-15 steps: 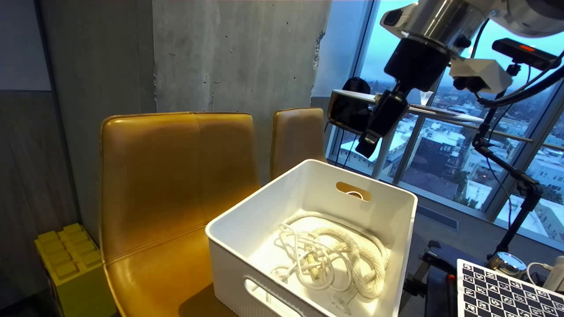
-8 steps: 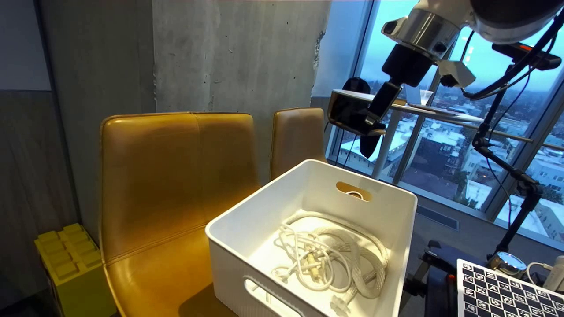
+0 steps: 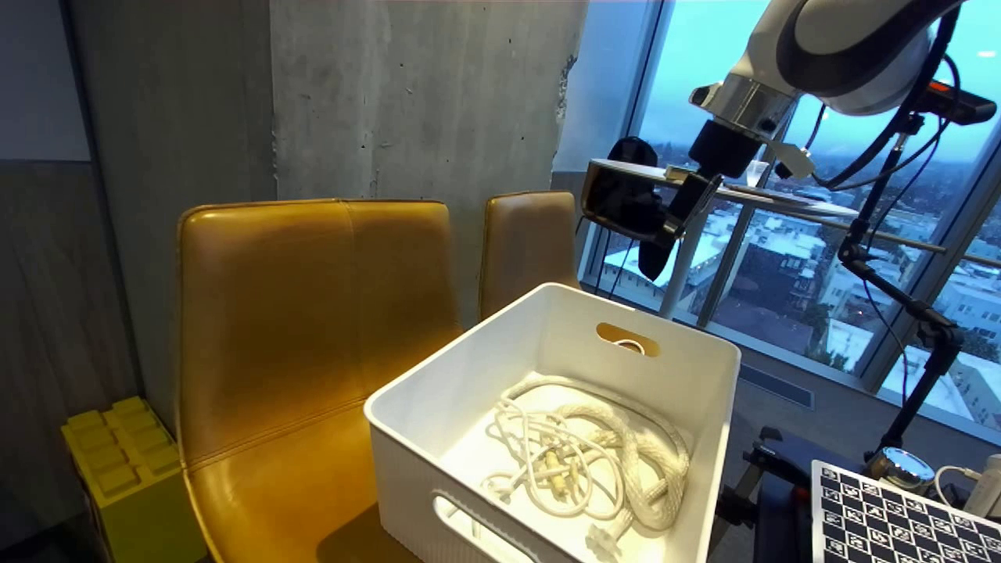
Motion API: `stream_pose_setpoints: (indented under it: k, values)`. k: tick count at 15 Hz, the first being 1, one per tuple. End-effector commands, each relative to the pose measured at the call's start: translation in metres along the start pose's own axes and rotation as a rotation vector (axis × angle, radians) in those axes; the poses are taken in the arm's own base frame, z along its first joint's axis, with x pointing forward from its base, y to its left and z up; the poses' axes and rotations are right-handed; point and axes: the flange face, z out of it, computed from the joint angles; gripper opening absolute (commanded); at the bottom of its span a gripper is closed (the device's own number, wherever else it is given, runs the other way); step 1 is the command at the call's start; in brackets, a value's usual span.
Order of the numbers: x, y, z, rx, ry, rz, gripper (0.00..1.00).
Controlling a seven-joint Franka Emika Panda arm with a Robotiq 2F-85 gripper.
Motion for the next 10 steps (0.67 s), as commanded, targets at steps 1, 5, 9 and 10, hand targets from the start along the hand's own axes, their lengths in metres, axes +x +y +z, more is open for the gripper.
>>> stream_pose_setpoints:
  k: [1, 5, 9, 10]
  values:
    - [0.018, 0.026, 0.031, 0.001, -0.003, 0.020, 1.00]
    - [0.025, 0.039, 0.076, -0.012, -0.038, 0.040, 1.00]
    - [0.032, 0.052, 0.125, -0.028, -0.074, 0.058, 1.00]
    - [0.032, 0.055, 0.138, -0.033, -0.083, 0.064, 1.00]
